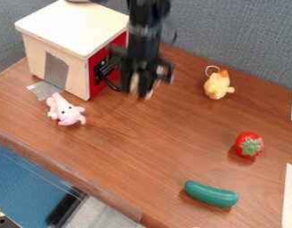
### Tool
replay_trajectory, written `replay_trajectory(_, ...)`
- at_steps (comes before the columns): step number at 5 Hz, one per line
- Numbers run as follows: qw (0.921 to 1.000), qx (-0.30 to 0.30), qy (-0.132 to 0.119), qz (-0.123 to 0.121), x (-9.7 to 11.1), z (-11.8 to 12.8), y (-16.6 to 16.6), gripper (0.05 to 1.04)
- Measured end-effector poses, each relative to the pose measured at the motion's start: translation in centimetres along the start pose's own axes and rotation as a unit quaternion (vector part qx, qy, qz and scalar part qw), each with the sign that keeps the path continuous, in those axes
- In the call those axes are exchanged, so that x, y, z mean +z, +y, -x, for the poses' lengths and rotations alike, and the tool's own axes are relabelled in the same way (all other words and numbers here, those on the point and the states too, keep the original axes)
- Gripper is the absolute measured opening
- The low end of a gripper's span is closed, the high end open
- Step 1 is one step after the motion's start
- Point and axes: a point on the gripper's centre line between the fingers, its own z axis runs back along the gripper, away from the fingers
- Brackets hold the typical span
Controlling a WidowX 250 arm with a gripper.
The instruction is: Moved the object on top of the drawer
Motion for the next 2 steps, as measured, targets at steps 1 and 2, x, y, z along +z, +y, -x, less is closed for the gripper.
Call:
replay_trajectory(1,0.9997,0.019,-0.012,-0.012,2.5,-1.5,2.2,0.327)
replay_trajectory(2,0.9986,0.041,-0.024,-0.022,3.8,-2.3,5.4,0.327)
